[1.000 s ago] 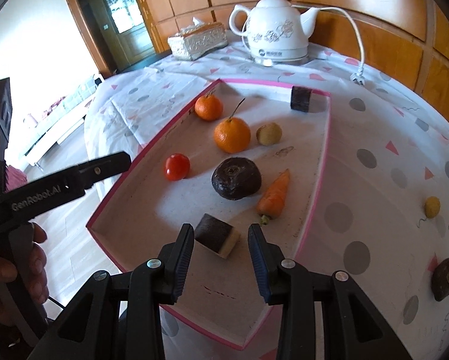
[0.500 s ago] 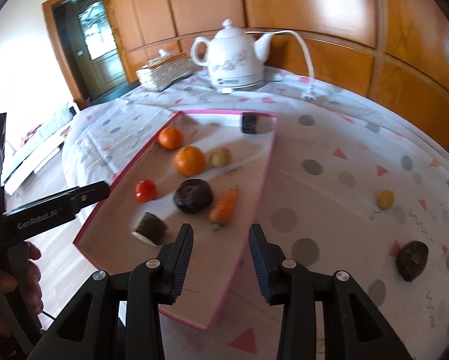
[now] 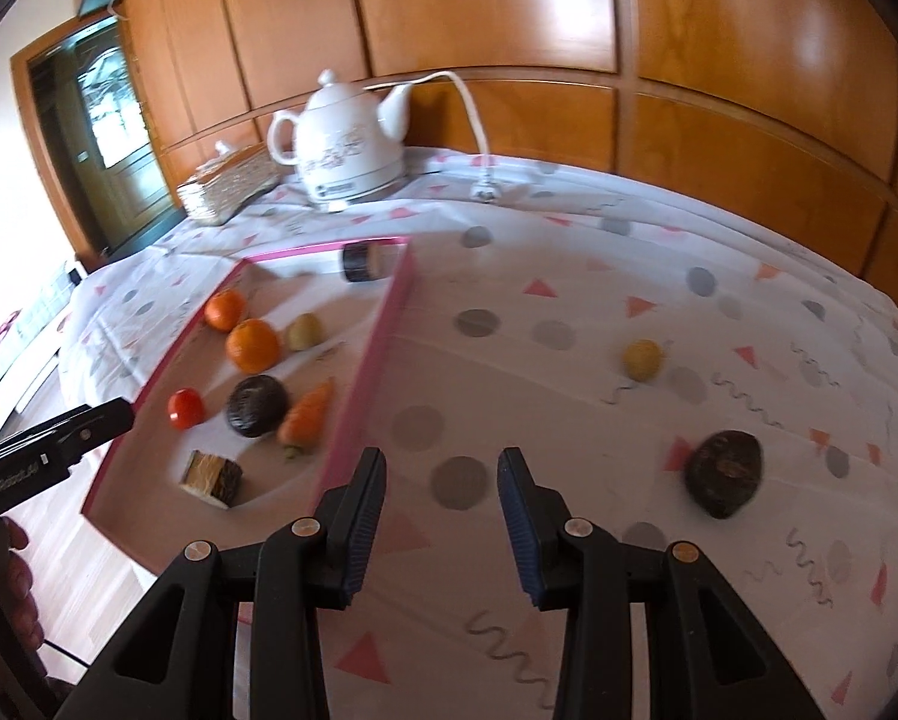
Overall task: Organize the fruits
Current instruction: 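Withdraw the open right gripper from the tray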
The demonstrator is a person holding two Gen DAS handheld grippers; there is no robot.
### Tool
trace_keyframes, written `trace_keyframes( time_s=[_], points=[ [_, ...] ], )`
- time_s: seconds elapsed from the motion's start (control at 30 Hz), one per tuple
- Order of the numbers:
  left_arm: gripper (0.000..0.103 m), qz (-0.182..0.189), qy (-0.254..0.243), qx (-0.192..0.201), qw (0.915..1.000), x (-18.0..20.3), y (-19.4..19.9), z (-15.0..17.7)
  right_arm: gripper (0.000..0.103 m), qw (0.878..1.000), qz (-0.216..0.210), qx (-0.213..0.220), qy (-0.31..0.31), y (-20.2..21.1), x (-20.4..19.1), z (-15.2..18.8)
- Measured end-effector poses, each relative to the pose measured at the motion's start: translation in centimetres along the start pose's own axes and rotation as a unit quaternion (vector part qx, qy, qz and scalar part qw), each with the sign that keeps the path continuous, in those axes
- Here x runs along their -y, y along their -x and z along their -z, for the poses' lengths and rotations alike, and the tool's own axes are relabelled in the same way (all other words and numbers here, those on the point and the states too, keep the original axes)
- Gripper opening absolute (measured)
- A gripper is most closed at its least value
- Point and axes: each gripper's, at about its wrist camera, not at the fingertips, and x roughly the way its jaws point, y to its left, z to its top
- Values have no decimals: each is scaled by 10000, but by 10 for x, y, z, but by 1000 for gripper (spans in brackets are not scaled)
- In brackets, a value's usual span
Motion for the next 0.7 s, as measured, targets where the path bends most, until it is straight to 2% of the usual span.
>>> trace_keyframes(
  time_s=[0.2, 0.7],
  points=[
    [65, 123, -418, 27, 9990, 22, 0, -2, 39, 9990, 245, 10, -371, 2, 27, 3],
    [65, 544, -1078, -168, 9925, 73, -10, -3, 39, 9933, 666, -7, -949, 8, 78, 14]
  ],
)
